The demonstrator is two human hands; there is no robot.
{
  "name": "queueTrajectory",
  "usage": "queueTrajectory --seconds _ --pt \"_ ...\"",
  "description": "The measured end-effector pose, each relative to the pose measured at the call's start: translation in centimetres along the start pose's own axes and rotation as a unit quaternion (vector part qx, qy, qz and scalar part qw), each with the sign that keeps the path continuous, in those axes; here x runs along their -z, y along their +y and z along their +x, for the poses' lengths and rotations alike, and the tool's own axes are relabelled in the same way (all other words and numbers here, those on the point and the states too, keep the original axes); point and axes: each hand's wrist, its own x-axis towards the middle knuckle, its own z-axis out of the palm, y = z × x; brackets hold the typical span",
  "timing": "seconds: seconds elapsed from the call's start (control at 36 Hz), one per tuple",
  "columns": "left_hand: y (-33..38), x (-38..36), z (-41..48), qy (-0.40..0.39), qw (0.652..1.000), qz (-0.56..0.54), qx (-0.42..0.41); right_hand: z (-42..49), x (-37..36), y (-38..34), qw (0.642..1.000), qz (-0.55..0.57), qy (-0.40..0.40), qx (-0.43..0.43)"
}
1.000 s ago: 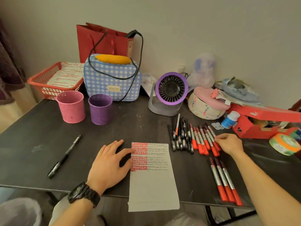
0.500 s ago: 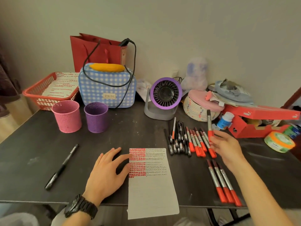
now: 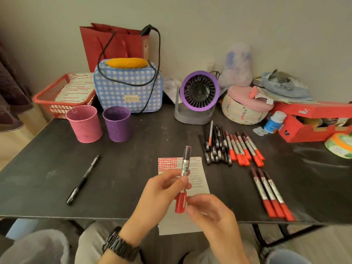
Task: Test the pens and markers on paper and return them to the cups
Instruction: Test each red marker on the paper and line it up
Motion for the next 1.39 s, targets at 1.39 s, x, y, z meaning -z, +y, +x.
queueTrajectory --seconds 1.39 --pt "-5.8 6.3 2.0 0.005 0.940 0.340 -0.034 7.5 2.3 -0.3 0.962 0.244 0.068 -0.098"
